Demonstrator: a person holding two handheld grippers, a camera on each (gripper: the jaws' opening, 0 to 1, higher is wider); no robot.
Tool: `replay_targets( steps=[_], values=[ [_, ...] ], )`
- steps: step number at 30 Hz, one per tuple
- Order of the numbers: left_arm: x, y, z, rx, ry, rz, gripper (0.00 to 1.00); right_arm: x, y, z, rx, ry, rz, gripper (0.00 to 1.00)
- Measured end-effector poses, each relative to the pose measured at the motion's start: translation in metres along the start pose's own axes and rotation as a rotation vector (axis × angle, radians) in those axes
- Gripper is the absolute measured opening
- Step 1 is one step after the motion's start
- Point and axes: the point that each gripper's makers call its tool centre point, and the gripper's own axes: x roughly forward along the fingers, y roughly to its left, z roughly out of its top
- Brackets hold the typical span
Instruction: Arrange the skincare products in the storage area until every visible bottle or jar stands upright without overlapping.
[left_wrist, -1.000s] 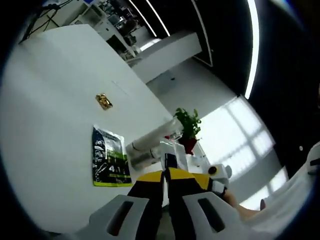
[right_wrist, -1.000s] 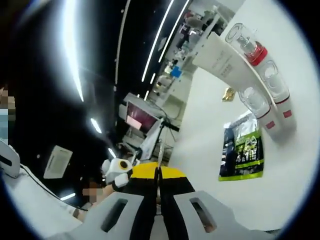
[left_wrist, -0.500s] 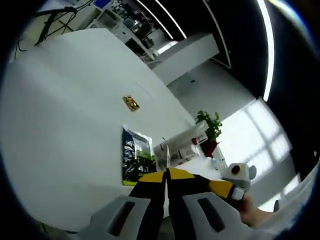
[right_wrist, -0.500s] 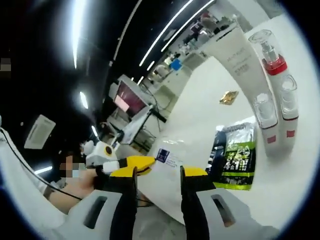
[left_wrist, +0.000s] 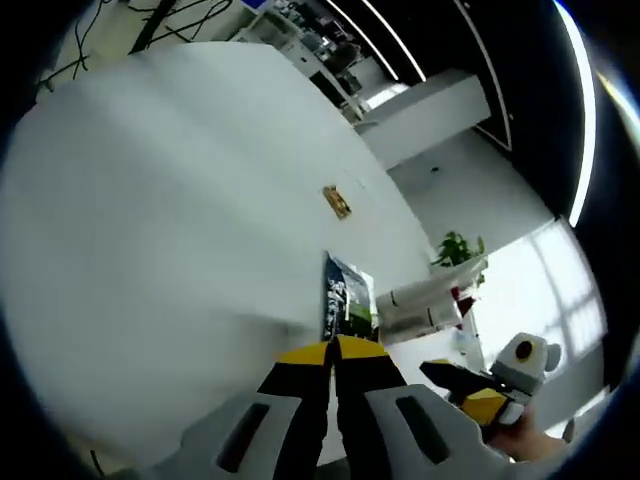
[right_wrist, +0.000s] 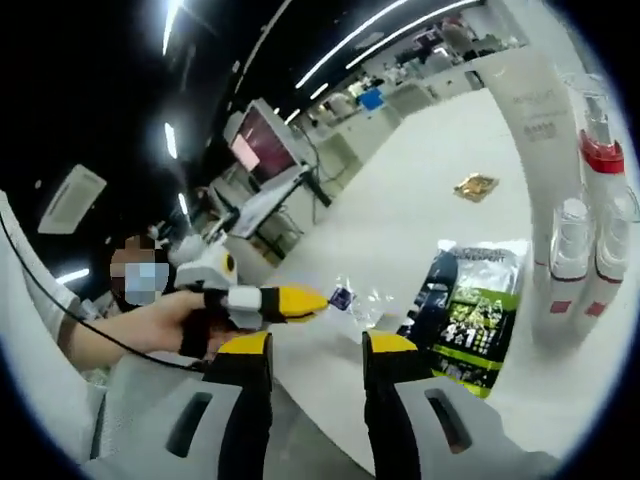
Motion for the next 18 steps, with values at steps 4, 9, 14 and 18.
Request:
replay_targets(
  steps=[4, 9, 14, 18],
  values=[
    [0.006, 0.006, 0.0, -0.024, -0.009, -0.011, 0.0, 0.01, -0.004, -0.007, -0.109, 0.068, -0.016, 0.34],
    [0.013, 0.012, -0.002, -0.039, -0.013, -0.008, 0.0, 0.023, -0.022, -0.012, -0.22, 0.125, -0.065, 0.24],
    [0.016, 0.017, -0.003, -0.05, -0.009, -0.006, 0.0, 0.036, -0.034, -0.01, -0.292, 0.158, -0.104, 0.21],
    [0.02, 0.02, -0.006, -0.053, 0.0, -0.001, 0.0, 0.051, -0.043, -0.007, -0.342, 0.178, -0.131, 0.19]
  ],
)
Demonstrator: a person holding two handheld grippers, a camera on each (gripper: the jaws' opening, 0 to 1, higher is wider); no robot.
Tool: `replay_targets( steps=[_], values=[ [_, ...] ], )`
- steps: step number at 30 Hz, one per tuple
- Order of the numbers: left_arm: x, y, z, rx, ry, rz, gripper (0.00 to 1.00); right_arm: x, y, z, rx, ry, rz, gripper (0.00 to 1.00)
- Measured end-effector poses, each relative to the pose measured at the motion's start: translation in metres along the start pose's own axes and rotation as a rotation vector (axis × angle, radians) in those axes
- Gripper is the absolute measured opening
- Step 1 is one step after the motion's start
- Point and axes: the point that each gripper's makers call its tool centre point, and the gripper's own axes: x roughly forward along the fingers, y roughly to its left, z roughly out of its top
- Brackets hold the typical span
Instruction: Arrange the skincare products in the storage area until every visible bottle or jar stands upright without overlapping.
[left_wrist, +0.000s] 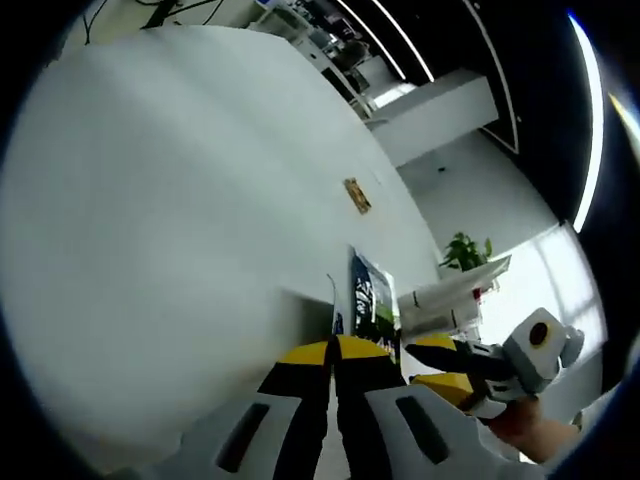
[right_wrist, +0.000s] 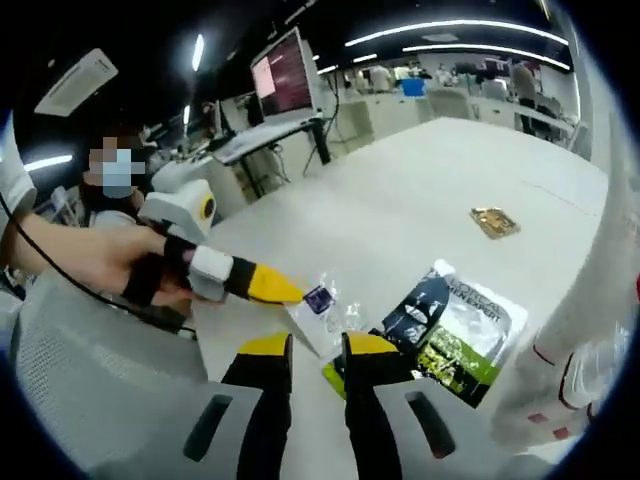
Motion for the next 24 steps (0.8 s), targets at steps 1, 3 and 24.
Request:
replay_targets(
  steps=[1, 3, 24],
  values=[
    [0.001, 0.001, 0.0, 0.001, 0.001, 0.002, 0.0, 0.003, -0.003, 0.002, -0.018, 0.0, -0.012, 0.19],
    [0.002, 0.001, -0.001, 0.001, 0.002, 0.005, 0.0, 0.012, -0.008, 0.003, -0.059, 0.018, -0.023, 0.17],
    [0.005, 0.014, -0.004, 0.027, 0.028, 0.063, 0.0, 0.055, -0.015, -0.014, -0.09, 0.147, -0.047, 0.16]
  ],
)
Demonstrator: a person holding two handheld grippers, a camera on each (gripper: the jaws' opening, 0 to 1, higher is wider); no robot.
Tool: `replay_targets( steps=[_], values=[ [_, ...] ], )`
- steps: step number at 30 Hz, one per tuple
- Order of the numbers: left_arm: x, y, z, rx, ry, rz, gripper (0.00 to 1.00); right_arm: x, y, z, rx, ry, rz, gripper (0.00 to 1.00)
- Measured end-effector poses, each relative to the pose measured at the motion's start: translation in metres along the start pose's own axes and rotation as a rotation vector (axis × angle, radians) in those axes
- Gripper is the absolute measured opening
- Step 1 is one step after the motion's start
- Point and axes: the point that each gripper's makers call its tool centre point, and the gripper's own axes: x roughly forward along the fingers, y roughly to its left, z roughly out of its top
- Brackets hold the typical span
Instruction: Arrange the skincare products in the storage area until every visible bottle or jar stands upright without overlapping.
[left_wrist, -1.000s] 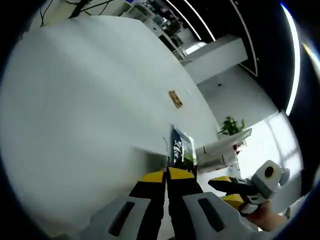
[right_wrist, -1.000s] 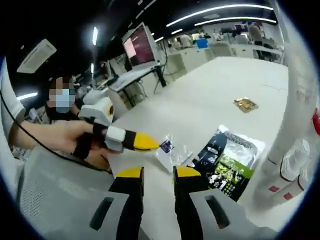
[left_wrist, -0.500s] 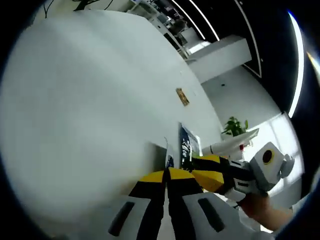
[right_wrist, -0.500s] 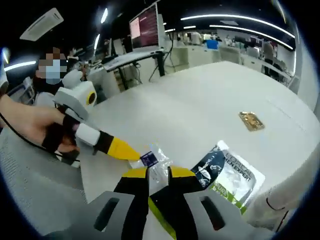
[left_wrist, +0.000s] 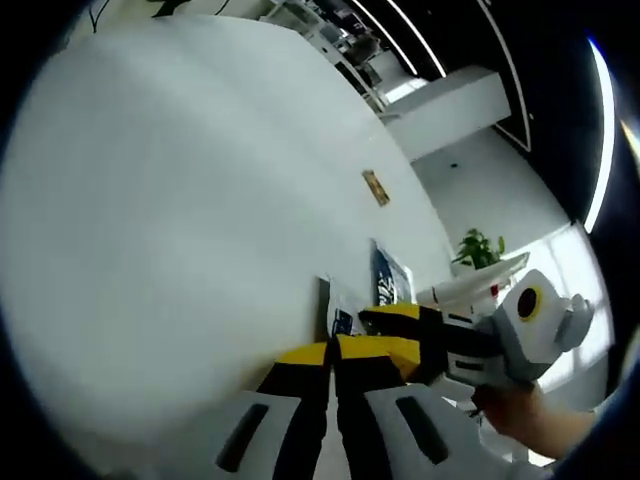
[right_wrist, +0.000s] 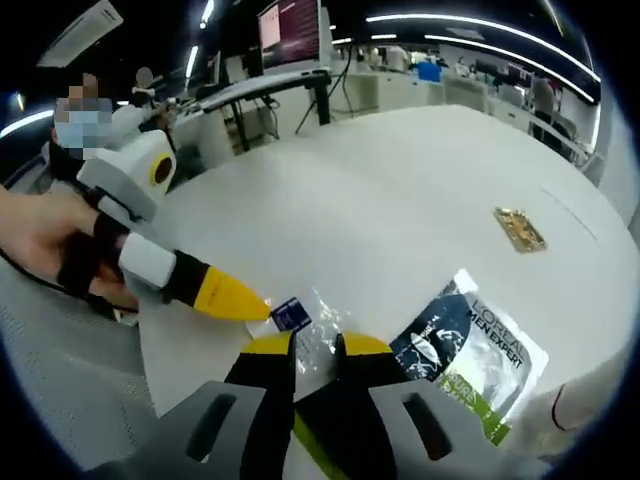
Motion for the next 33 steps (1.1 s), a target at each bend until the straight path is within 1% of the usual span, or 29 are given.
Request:
replay_targets(
  steps=[5, 11, 14, 16, 17, 18, 21, 25, 26, 30, 33],
  values=[
    [0.002, 0.001, 0.003, 0.042, 0.004, 0.017, 0.0, 0.002, 0.0, 0.0, 0.005, 0.009, -0.016, 0.15],
    [0.001, 0.001, 0.003, 0.08, 0.016, 0.025, 0.0, 0.002, 0.001, -0.001, 0.001, 0.029, -0.034, 0.12],
    [-0.003, -0.001, 0.0, 0.105, 0.031, 0.031, 0.0, 0.001, 0.002, -0.001, -0.005, 0.033, -0.031, 0.1],
    [-0.007, -0.001, -0.002, 0.122, 0.047, 0.043, 0.0, 0.002, 0.002, -0.002, 0.0, 0.032, -0.028, 0.09],
    [-0.009, 0.0, -0.002, 0.142, 0.054, 0.057, 0.01, 0.002, 0.001, -0.002, 0.004, 0.031, -0.027, 0.09],
    [-0.01, -0.001, -0.001, 0.154, 0.049, 0.053, 0.0, 0.002, 0.001, -0.002, 0.005, 0.03, -0.026, 0.08],
    [-0.014, -0.002, -0.002, 0.171, 0.054, 0.051, 0.02, 0.002, 0.002, -0.002, 0.001, 0.03, -0.025, 0.08],
    [-0.016, -0.005, 0.0, 0.202, 0.059, 0.039, 0.01, 0.002, 0.002, -0.002, -0.013, 0.032, -0.024, 0.08],
    [-0.015, -0.005, 0.0, 0.222, 0.063, 0.039, 0.01, 0.002, 0.002, -0.002, -0.016, 0.033, -0.023, 0.08],
    [-0.014, -0.003, 0.003, 0.264, 0.067, 0.053, 0.04, 0.003, 0.002, -0.002, -0.017, 0.033, -0.015, 0.08],
    [-0.013, -0.003, 0.003, 0.274, 0.076, 0.055, 0.07, 0.002, 0.003, -0.002, -0.031, 0.031, -0.015, 0.08]
  ],
)
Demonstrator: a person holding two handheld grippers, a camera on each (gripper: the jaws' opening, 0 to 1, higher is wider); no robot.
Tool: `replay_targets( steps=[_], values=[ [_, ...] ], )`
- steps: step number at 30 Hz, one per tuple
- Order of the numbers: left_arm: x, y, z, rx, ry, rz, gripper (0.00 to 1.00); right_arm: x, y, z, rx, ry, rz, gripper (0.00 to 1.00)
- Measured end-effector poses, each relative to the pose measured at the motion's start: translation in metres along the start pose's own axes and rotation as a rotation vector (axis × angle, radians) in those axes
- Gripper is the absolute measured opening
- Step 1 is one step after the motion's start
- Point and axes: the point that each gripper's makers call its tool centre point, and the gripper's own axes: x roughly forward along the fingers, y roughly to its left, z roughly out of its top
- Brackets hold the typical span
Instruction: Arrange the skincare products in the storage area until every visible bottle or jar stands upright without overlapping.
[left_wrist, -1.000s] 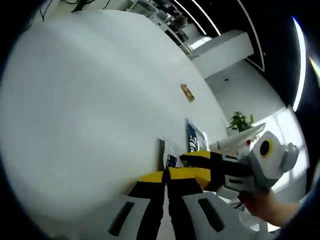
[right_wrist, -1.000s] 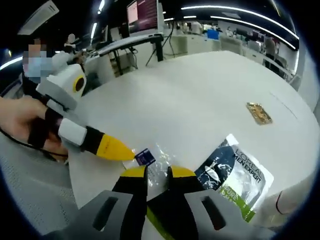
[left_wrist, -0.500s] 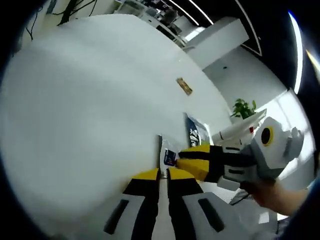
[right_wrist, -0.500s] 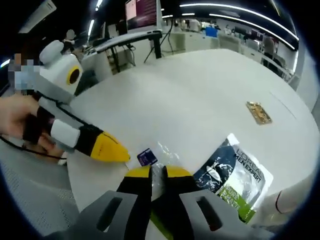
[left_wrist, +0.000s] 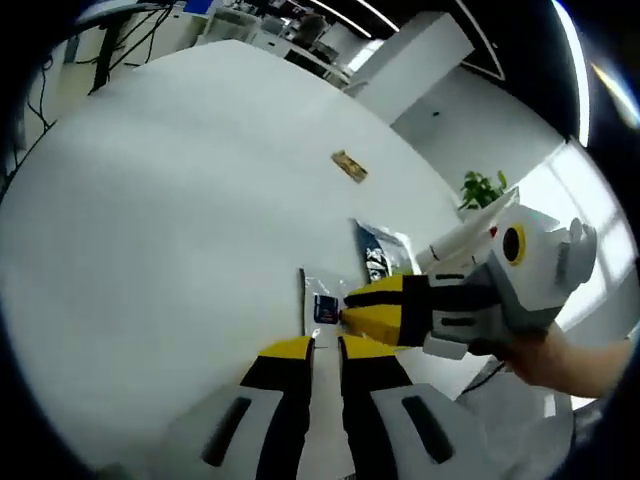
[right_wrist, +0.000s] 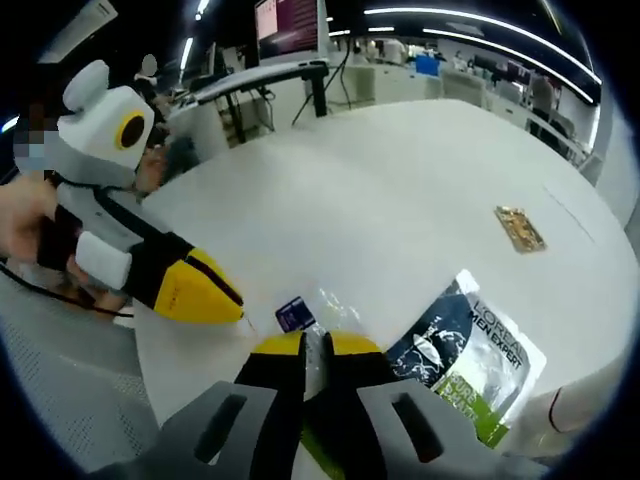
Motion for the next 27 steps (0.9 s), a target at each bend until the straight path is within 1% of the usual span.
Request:
replay_targets(
  steps=[3, 4, 5, 6, 9, 12, 16, 17, 18, 20, 22, 26, 27],
  values=[
    [0.0, 0.0, 0.001, 0.019, 0.009, 0.008, 0.09, 0.0, 0.002, 0.0, -0.002, -0.011, 0.007, 0.08],
    [-0.001, 0.0, 0.001, 0.025, 0.01, 0.01, 0.09, 0.0, 0.006, 0.001, 0.01, -0.025, 0.037, 0.08],
    [-0.002, -0.001, 0.003, 0.034, 0.01, 0.012, 0.1, 0.0, 0.007, 0.001, 0.021, -0.032, 0.045, 0.1],
    [-0.003, -0.001, 0.004, 0.04, 0.009, 0.014, 0.11, -0.001, 0.008, 0.002, 0.02, -0.043, 0.055, 0.14],
    [-0.007, -0.004, 0.007, 0.061, 0.006, 0.019, 0.13, -0.003, 0.008, 0.003, 0.016, -0.041, 0.053, 0.25],
    [-0.01, -0.007, 0.009, 0.072, 0.001, 0.026, 0.15, -0.008, 0.008, 0.003, 0.022, -0.044, 0.053, 0.26],
    [-0.019, -0.015, 0.01, 0.099, -0.009, 0.036, 0.16, -0.021, 0.008, 0.005, 0.012, -0.067, 0.048, 0.28],
    [-0.02, -0.016, 0.01, 0.11, -0.011, 0.041, 0.17, -0.026, 0.009, 0.007, 0.006, -0.084, 0.046, 0.28],
    [-0.023, -0.02, 0.009, 0.118, -0.011, 0.046, 0.18, -0.029, 0.009, 0.008, 0.005, -0.087, 0.044, 0.29],
    [-0.025, -0.02, 0.009, 0.137, -0.011, 0.052, 0.2, -0.037, 0.009, 0.008, 0.006, -0.101, 0.042, 0.29],
    [-0.026, -0.021, 0.01, 0.153, -0.012, 0.059, 0.22, -0.047, 0.01, 0.009, 0.009, -0.118, 0.035, 0.31],
    [-0.031, -0.024, 0.011, 0.175, -0.013, 0.068, 0.29, -0.067, 0.01, 0.008, 0.016, -0.145, 0.027, 0.38],
    [-0.032, -0.026, 0.012, 0.184, -0.018, 0.069, 0.31, -0.069, 0.009, 0.007, 0.012, -0.153, 0.025, 0.39]
  ],
)
